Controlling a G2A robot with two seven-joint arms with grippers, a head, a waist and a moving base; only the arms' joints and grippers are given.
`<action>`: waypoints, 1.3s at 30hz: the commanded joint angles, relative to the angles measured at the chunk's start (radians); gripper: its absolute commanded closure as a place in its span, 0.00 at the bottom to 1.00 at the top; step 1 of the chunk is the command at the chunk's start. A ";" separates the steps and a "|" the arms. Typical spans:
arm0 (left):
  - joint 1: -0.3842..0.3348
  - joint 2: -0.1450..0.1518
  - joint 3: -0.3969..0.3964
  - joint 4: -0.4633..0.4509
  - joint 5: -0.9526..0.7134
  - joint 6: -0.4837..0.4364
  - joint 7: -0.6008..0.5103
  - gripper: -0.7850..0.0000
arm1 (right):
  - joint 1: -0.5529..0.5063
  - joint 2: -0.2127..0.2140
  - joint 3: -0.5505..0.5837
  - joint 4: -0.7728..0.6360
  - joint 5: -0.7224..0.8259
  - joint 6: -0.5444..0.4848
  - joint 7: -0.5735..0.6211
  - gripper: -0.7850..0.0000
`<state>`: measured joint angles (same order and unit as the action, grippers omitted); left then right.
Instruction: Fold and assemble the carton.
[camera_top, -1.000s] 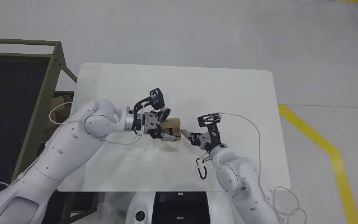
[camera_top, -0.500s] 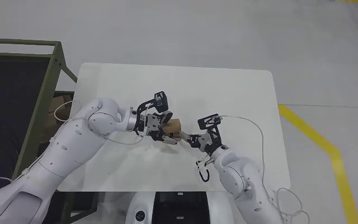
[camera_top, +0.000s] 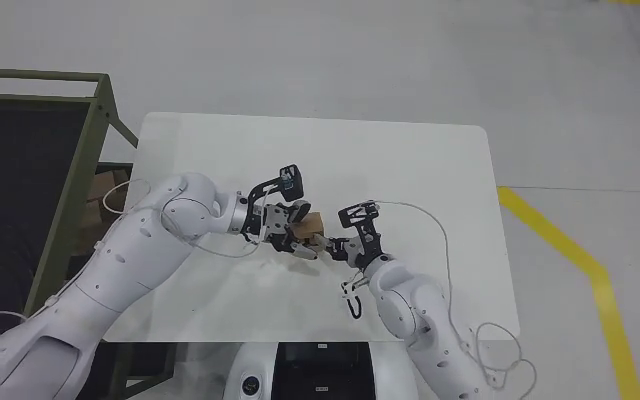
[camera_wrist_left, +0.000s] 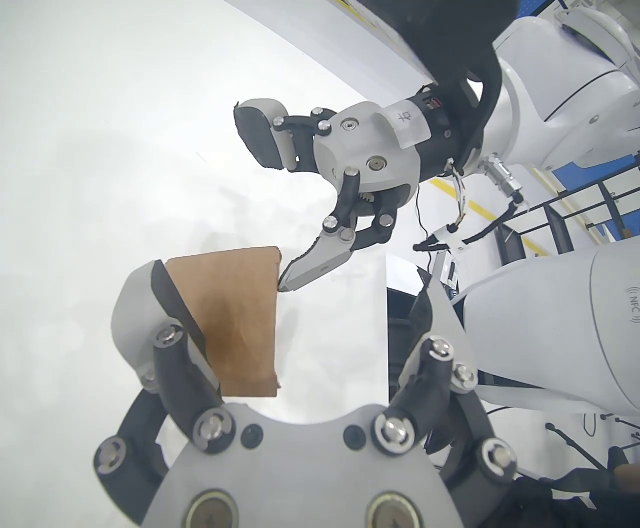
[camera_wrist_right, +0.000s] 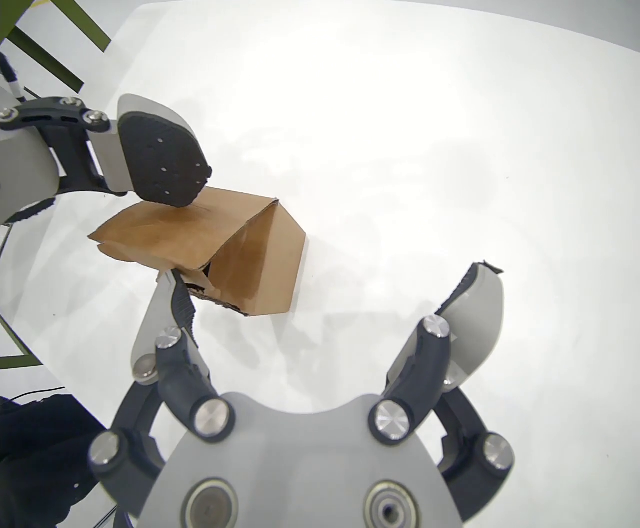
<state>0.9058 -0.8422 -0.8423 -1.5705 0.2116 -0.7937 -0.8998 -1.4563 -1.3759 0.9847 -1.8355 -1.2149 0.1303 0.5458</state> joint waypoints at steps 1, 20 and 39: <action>-0.006 -0.002 0.004 0.008 -0.011 0.000 -0.008 0.00 | 0.006 -0.002 -0.005 0.005 -0.003 0.005 0.002 0.00; -0.042 -0.016 0.045 0.054 -0.083 -0.042 -0.057 0.00 | 0.025 -0.008 -0.018 0.042 -0.016 0.020 0.015 0.00; -0.057 -0.024 0.065 0.066 -0.093 -0.048 -0.070 0.00 | 0.025 -0.011 -0.017 0.061 -0.017 0.010 0.004 0.00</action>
<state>0.8496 -0.8656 -0.7774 -1.5050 0.1199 -0.8414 -0.9705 -1.4297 -1.3868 0.9687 -1.7743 -1.2296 0.1434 0.5528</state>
